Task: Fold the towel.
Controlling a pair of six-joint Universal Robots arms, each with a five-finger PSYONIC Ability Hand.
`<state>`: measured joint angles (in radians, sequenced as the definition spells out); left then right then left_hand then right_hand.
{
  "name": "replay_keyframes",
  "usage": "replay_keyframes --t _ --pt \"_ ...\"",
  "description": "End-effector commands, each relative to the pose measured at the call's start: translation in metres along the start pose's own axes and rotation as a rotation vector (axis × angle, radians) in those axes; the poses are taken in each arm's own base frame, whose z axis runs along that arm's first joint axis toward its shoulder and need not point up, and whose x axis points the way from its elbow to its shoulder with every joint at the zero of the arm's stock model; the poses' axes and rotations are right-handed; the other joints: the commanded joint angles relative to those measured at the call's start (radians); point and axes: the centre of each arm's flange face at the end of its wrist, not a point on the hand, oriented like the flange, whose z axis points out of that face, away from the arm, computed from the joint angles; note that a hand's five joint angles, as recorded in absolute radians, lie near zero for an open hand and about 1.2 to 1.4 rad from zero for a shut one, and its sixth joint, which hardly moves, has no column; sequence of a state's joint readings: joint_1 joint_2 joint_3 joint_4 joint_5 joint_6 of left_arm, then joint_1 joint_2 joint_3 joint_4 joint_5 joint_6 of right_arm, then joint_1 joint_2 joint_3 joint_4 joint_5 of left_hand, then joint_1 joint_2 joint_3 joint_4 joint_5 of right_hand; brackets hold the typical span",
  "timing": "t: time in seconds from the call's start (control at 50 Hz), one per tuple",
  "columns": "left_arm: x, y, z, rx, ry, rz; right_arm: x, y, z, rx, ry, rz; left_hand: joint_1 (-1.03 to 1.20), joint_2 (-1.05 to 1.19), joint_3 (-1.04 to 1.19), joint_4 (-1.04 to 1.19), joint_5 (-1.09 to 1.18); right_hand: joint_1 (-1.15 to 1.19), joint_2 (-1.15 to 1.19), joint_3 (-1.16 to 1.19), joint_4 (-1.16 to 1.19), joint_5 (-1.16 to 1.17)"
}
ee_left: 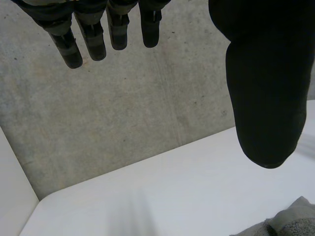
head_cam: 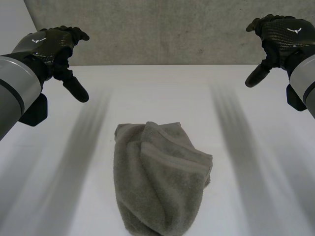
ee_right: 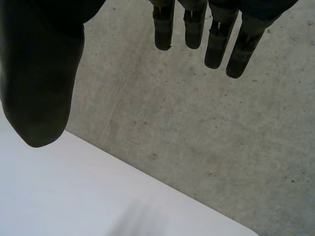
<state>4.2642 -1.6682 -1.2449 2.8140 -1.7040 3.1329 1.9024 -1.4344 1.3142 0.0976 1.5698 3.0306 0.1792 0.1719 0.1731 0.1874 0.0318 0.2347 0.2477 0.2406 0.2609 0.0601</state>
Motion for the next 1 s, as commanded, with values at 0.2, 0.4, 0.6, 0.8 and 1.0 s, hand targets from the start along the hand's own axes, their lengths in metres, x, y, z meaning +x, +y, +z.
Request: replay_keyframes --t 0.2,0.4,0.6,0.8,1.0 --pt "0.0 0.003 0.007 0.027 0.004 -0.006 -0.017 0.019 0.001 -0.09 -0.136 -0.153 0.02 0.027 0.026 0.011 -0.008 -0.06 -0.073 -0.066 -0.086 -0.06" --pt "0.008 0.079 0.064 -0.142 0.04 0.023 -0.092 0.059 -0.024 -0.171 -0.556 -0.35 0.037 0.044 0.043 0.029 0.01 -0.06 -0.073 -0.066 -0.086 -0.06" --pt "0.026 0.163 0.09 -0.359 0.204 0.047 -0.163 0.119 -0.026 -0.098 -0.795 -0.475 0.067 0.074 0.073 0.058 0.039 -0.018 -0.031 -0.024 -0.044 -0.018" --pt "0.032 0.206 0.099 -0.425 0.27 0.168 -0.174 0.162 -0.019 -0.175 -0.799 -0.555 0.928 0.935 0.934 0.919 0.9 0.746 0.733 0.74 0.72 0.746" --pt "0.036 0.1 0.117 -0.057 0.172 0.148 -0.148 0.058 0.039 0.062 -0.404 -0.487 1.217 1.224 1.223 1.209 1.19 1.162 1.149 1.156 1.135 1.162"
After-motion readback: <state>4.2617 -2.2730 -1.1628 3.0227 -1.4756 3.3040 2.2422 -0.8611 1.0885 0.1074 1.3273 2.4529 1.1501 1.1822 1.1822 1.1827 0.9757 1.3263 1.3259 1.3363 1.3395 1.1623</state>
